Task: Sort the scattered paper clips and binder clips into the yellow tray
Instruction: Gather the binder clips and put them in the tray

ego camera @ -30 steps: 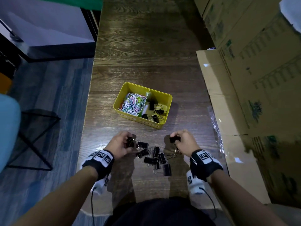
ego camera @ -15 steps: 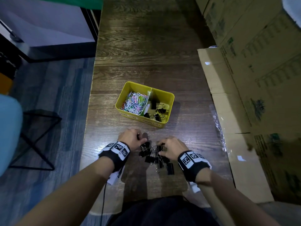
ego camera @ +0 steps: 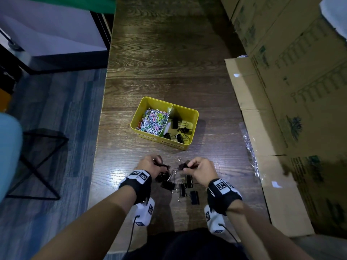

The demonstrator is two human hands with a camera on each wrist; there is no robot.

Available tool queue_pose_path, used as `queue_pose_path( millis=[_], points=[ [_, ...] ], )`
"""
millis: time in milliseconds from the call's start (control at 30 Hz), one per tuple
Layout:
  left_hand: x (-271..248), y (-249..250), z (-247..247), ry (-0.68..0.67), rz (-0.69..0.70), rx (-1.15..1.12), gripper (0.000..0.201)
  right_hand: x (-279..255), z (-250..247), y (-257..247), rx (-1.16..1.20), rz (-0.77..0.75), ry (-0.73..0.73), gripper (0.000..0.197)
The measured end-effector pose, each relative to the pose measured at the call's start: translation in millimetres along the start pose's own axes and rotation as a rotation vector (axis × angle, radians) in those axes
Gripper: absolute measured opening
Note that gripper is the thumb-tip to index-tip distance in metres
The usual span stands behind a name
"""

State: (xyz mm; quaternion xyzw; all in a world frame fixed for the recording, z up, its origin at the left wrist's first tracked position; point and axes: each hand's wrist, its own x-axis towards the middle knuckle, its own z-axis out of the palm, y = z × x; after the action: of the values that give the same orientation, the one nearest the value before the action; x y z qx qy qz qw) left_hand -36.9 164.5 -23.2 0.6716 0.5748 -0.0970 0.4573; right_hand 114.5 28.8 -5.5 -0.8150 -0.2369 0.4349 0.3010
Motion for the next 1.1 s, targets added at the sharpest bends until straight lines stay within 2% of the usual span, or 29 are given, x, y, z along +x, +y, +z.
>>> queue_pose_path(
  millis=[133, 233, 333, 400, 533, 700, 767, 833, 900, 933, 1033, 1100],
  points=[
    [-5, -7, -5, 0.059, 0.028, -0.296, 0.025, -3, -7, -7, 0.223, -0.065, 0.042, 0.02],
    [-7, -13, -9, 0.054, 0.056, -0.493, 0.025, -3, -16, -13, 0.361, -0.09, 0.066, 0.018],
    [-7, -19, -13, 0.056, 0.005, -0.636, 0.025, -2, -21, -14, 0.48, -0.062, 0.103, 0.018],
    [-8, -20, -16, 0.024, -0.036, -0.729, 0.026, -4, -24, -17, 0.542, -0.05, 0.105, 0.02],
    [-13, -19, -27, -0.036, -0.032, -0.941, 0.028, -7, -30, -17, 0.68, 0.006, 0.087, 0.024],
    [-21, -17, -51, -0.207, -0.032, -1.252, 0.026, -11, -44, -16, 0.945, 0.093, 0.077, 0.026],
    [-22, -12, -59, -0.286, -0.029, -1.362, 0.034, -13, -51, -20, 1.092, 0.127, 0.09, 0.03],
    [-25, 3, -66, -0.321, -0.006, -1.412, 0.045, -15, -59, -25, 1.243, 0.13, 0.067, 0.027],
    [-28, 25, -73, -0.351, 0.032, -1.426, 0.024, -14, -69, -34, 1.316, 0.105, 0.018, 0.025],
    [-28, 38, -76, -0.366, 0.048, -1.408, 0.017, -13, -73, -40, 1.314, 0.096, -0.007, 0.026],
    [-22, 76, -80, -0.426, 0.088, -1.219, 0.019, -7, -85, -62, 1.188, 0.081, -0.07, 0.025],
    [-16, 100, -78, -0.442, 0.09, -1.089, 0.02, 1, -88, -80, 1.083, 0.073, -0.049, 0.02]
  ],
)
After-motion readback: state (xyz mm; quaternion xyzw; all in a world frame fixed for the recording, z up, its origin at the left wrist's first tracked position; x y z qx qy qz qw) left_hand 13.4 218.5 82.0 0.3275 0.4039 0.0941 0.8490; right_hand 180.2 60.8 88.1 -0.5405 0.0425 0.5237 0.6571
